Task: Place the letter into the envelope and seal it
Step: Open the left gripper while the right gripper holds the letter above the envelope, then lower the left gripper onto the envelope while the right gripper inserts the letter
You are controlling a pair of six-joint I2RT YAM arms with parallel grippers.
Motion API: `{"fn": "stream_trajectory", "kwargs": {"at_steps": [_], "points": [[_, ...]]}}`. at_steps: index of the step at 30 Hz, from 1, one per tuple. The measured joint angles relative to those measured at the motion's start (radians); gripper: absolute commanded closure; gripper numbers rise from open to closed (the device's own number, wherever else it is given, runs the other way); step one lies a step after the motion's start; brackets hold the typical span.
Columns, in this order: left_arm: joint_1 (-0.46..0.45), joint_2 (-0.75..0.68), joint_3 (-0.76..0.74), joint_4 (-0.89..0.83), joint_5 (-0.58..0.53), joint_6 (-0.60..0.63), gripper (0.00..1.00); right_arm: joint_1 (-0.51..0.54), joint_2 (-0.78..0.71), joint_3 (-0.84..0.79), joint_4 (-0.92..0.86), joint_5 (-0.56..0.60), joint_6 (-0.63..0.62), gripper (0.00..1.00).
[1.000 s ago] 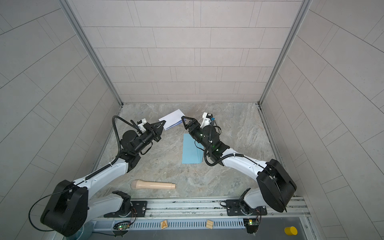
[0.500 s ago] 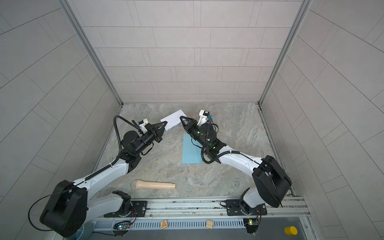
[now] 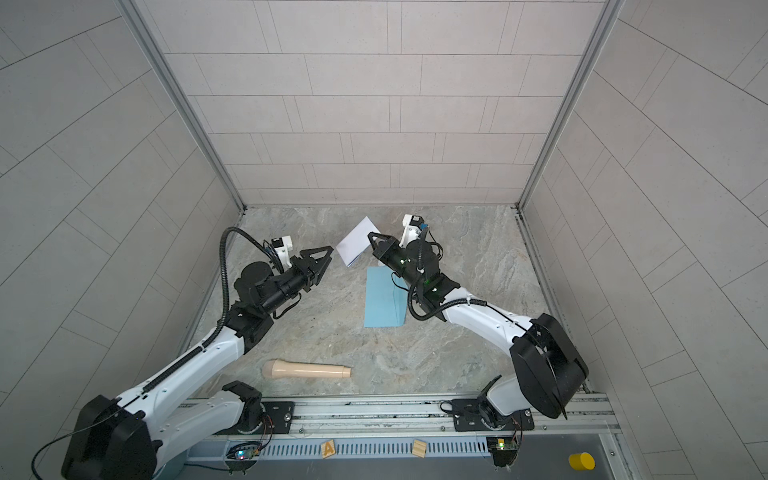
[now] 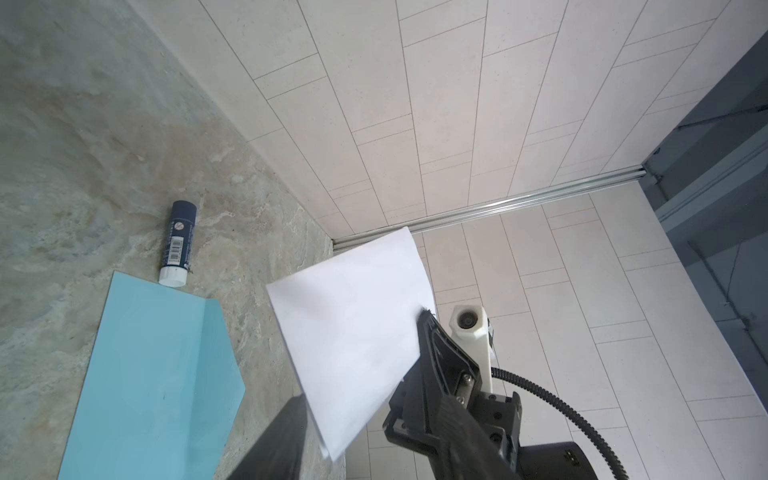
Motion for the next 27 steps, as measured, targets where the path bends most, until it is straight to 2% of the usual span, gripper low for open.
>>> {"fn": "stream_trajectory", "kwargs": {"at_steps": [3, 8, 16, 22, 27], "points": [[0.000, -0.021, 0.033, -0.121, -0.006, 0.121, 0.19, -0.065, -0.049, 0.023, -0.095, -0.073, -0.084, 1.00], [-0.007, -0.032, 0.092, -0.305, -0.031, 0.291, 0.10, -0.166, -0.126, 0.066, -0.290, -0.190, -0.254, 1.00], [-0.098, -0.002, 0.105, -0.452, -0.075, 0.462, 0.04, -0.283, -0.157, 0.076, -0.555, -0.316, -0.484, 1.00], [-0.181, 0.074, 0.105, -0.473, -0.100, 0.522, 0.04, -0.299, -0.139, 0.076, -0.655, -0.331, -0.598, 1.00], [-0.216, 0.127, 0.105, -0.444, -0.109, 0.531, 0.04, -0.299, -0.092, 0.076, -0.697, -0.329, -0.661, 1.00]]}}
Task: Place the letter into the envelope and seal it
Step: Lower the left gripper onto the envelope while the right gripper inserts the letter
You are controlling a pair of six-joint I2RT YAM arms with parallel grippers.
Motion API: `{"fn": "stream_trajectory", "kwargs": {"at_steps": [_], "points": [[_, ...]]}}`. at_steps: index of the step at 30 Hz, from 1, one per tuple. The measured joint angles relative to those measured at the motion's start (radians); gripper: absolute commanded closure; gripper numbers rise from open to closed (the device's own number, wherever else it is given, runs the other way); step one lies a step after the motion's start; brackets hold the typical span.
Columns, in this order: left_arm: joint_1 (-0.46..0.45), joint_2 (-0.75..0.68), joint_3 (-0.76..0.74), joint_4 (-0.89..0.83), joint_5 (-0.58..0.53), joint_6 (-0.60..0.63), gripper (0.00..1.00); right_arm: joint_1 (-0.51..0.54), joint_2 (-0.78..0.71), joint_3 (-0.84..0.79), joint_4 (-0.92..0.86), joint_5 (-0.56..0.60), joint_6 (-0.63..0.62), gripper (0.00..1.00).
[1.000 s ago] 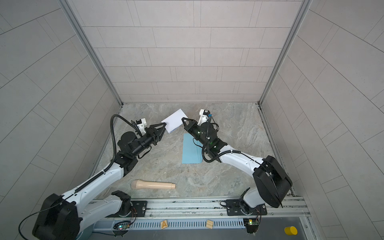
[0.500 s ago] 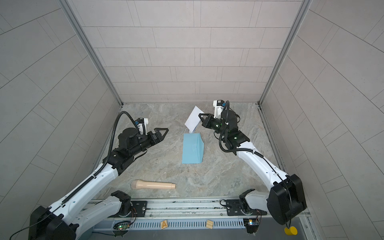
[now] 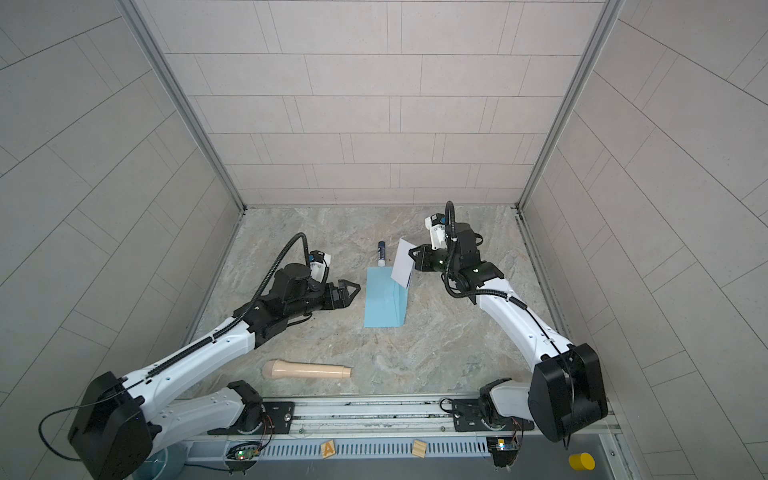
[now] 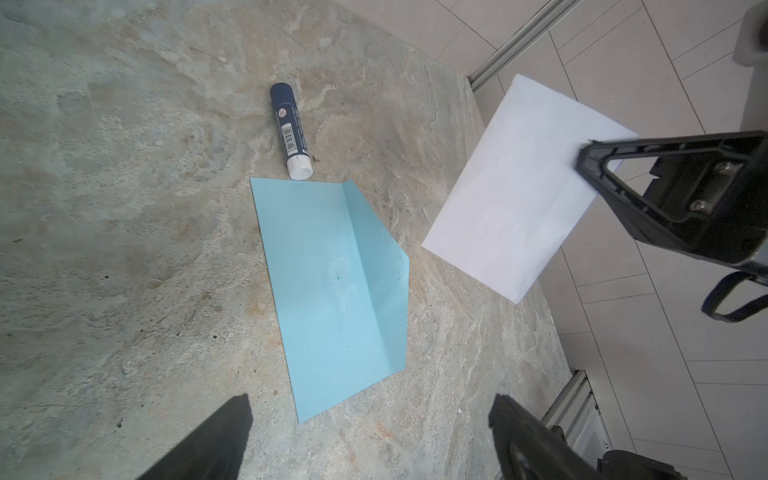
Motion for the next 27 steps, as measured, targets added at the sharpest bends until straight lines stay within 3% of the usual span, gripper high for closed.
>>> {"fn": "stream_trajectory", "kwargs": {"at_steps": [16, 27], "points": [[-0.027, 0.196, -0.011, 0.130, -0.010, 0.011, 0.11, 0.000, 0.134, -0.001, -0.008, 0.060, -0.070, 1.00], [-0.031, 0.292, -0.022, 0.203, -0.009, 0.012, 0.24, -0.004, 0.216, -0.002, 0.023, 0.085, -0.059, 1.00]]}}
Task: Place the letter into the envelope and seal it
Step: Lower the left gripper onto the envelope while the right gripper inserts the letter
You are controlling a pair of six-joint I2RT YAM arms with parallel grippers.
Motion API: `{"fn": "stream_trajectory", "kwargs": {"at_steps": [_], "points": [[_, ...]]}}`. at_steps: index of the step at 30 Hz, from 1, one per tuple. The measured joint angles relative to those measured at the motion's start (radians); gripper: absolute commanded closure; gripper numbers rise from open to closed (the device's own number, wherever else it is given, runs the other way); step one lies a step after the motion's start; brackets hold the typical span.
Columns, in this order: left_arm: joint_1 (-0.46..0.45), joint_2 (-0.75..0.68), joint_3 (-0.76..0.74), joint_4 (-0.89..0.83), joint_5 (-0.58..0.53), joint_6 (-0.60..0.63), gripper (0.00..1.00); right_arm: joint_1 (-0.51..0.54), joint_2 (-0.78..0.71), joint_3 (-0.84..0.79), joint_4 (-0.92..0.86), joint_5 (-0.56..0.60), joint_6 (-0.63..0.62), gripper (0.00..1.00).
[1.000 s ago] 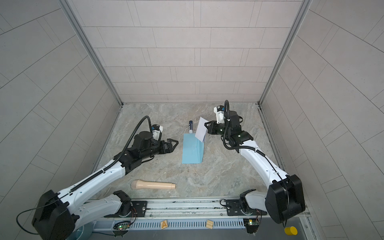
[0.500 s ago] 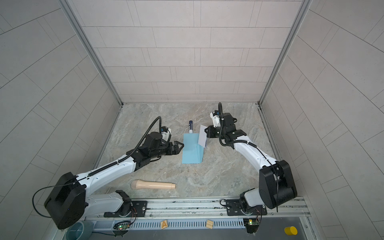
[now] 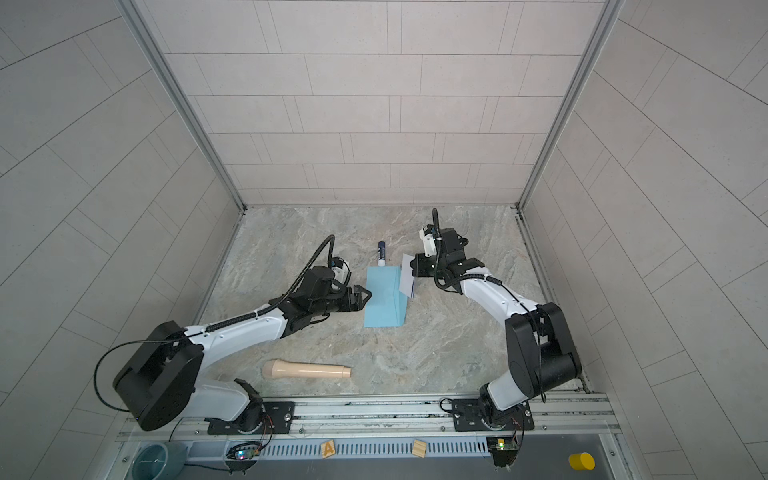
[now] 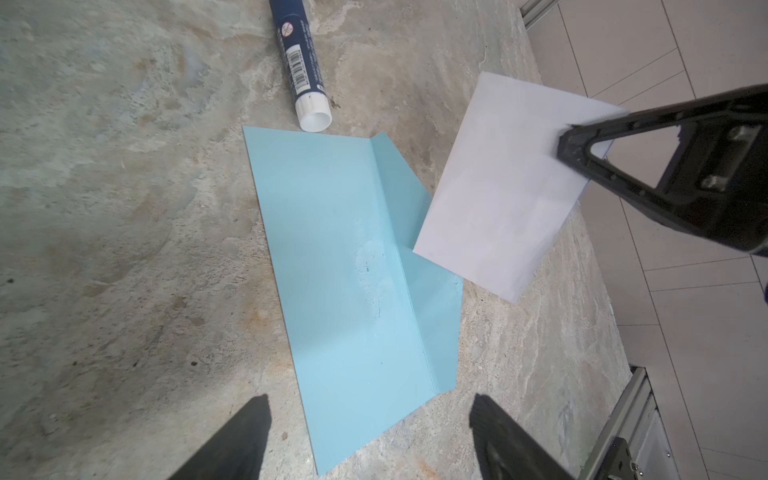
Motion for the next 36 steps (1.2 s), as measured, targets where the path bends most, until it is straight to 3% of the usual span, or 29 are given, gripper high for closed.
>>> {"fn": "stream_trajectory", "kwargs": {"at_steps": [24, 36], "points": [[-0.007, 0.194, -0.037, 0.115, -0.006, -0.023, 0.51, -0.022, 0.069, -0.018, 0.008, -0.012, 0.020, 1.00], [-0.019, 0.236, -0.045, 0.168, -0.009, -0.035, 0.58, -0.022, 0.097, -0.019, 0.004, -0.012, 0.020, 1.00]]}}
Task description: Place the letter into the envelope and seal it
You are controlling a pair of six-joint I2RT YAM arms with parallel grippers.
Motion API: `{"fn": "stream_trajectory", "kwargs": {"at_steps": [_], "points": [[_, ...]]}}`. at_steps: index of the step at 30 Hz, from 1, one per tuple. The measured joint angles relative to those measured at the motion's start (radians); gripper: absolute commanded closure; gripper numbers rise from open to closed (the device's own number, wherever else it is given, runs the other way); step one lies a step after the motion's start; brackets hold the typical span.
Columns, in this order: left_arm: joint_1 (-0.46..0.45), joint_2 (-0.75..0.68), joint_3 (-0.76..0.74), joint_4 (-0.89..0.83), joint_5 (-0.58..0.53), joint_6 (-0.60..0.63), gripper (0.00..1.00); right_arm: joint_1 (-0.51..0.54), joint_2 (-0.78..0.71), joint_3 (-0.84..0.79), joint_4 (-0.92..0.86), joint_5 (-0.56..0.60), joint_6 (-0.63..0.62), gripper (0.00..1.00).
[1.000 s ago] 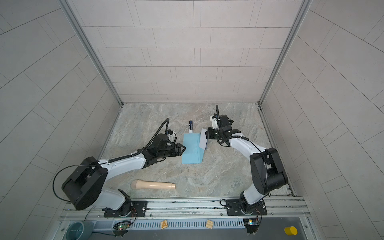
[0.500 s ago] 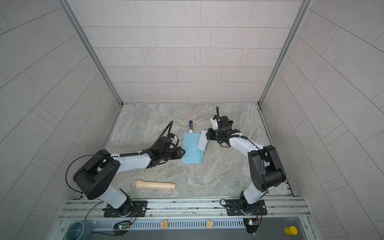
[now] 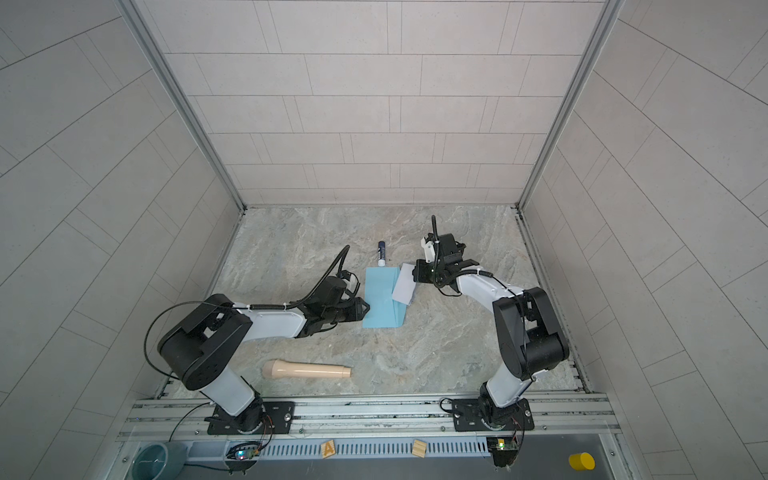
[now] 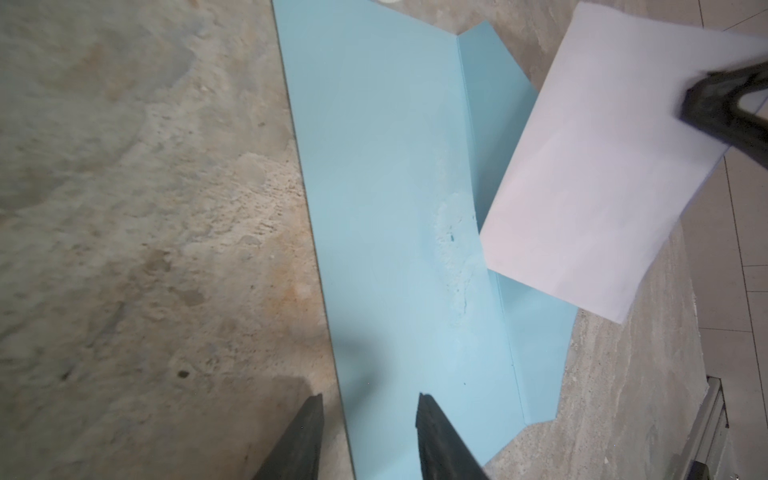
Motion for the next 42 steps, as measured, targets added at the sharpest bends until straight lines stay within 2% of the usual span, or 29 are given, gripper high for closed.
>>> {"fn": "stream_trajectory", "kwargs": {"at_steps": [42], "points": [[-0.006, 0.032, 0.000, 0.066, -0.007, -0.027, 0.62, 0.042, 0.093, 0.055, -0.116, 0.014, -0.061, 1.00]]}}
